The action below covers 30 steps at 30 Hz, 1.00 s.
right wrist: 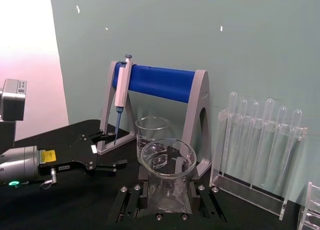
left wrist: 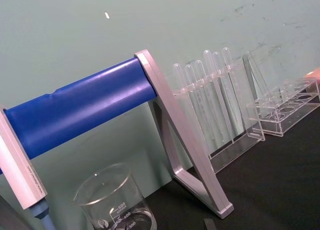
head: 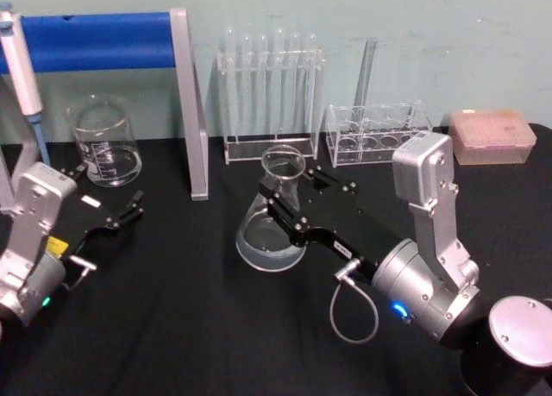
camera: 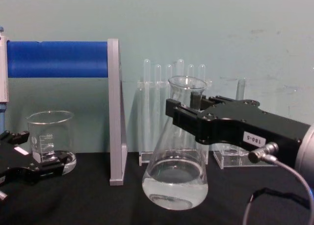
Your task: Grasp the erlenmeyer flask with one hand, shake it three times, then place it back.
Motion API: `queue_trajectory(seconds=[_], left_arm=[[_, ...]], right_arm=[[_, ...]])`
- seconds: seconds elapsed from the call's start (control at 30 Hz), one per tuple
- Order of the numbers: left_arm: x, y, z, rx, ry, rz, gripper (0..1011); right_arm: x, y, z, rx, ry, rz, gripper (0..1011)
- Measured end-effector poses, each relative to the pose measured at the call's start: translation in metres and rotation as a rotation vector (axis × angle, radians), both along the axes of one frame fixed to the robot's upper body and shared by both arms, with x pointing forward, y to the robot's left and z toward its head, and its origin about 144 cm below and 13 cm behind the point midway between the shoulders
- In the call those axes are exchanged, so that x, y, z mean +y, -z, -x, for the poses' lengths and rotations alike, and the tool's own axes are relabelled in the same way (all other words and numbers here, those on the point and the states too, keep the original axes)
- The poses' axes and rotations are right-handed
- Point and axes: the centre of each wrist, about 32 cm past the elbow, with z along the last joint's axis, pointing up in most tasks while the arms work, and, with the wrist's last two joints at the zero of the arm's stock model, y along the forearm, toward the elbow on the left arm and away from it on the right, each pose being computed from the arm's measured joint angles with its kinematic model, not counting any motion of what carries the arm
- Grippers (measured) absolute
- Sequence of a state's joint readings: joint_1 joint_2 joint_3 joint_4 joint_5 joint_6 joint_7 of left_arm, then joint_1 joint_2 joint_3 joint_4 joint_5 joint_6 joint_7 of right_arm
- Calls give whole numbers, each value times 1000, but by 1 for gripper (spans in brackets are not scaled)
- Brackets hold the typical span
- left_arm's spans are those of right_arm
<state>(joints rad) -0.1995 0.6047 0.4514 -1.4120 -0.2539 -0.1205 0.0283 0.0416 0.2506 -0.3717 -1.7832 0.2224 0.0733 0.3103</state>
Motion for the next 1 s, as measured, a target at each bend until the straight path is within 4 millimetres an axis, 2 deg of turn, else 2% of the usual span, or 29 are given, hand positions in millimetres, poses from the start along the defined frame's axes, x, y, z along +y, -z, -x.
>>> queue_trajectory(seconds=[1.0], left_arm=[[0, 0, 0, 0, 0, 0, 1001]], right_arm=[[-18, 13, -11, 13, -107, 62, 456]])
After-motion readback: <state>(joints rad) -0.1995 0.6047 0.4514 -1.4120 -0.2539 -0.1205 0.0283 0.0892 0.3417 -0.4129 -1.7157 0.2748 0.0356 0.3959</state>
